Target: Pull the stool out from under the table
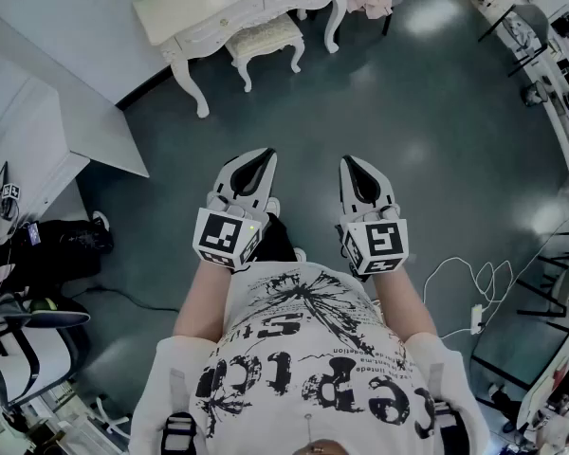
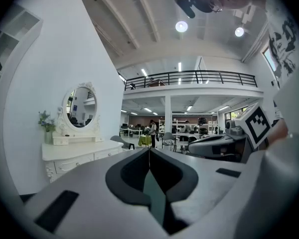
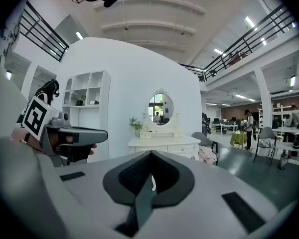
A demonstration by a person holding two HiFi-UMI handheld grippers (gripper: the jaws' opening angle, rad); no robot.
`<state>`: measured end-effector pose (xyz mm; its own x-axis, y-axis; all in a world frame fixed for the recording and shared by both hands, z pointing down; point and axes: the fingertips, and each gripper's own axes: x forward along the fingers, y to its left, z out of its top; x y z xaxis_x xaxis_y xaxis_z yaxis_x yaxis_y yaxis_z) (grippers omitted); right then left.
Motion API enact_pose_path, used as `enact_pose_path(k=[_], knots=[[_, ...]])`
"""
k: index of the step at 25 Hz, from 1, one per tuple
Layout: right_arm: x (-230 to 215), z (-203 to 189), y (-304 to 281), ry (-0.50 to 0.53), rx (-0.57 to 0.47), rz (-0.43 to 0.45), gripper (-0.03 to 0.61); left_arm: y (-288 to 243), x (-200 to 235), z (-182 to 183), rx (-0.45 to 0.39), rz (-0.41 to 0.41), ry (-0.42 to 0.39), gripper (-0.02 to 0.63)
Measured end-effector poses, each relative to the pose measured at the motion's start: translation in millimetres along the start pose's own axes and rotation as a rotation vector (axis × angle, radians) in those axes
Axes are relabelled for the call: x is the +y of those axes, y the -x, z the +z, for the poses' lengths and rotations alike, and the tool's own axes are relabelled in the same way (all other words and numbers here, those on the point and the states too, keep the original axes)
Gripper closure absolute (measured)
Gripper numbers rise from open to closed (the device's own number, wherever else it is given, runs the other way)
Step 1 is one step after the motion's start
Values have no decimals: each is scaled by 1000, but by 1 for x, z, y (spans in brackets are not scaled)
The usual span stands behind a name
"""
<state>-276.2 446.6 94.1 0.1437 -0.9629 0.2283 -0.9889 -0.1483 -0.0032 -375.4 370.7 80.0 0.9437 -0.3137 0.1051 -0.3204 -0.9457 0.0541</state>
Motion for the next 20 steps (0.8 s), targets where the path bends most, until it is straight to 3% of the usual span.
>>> enact_pose_path(k=[20], knots=[[-21, -13, 2, -40, 24, -17, 563, -18, -8, -9, 18, -23, 15, 592]])
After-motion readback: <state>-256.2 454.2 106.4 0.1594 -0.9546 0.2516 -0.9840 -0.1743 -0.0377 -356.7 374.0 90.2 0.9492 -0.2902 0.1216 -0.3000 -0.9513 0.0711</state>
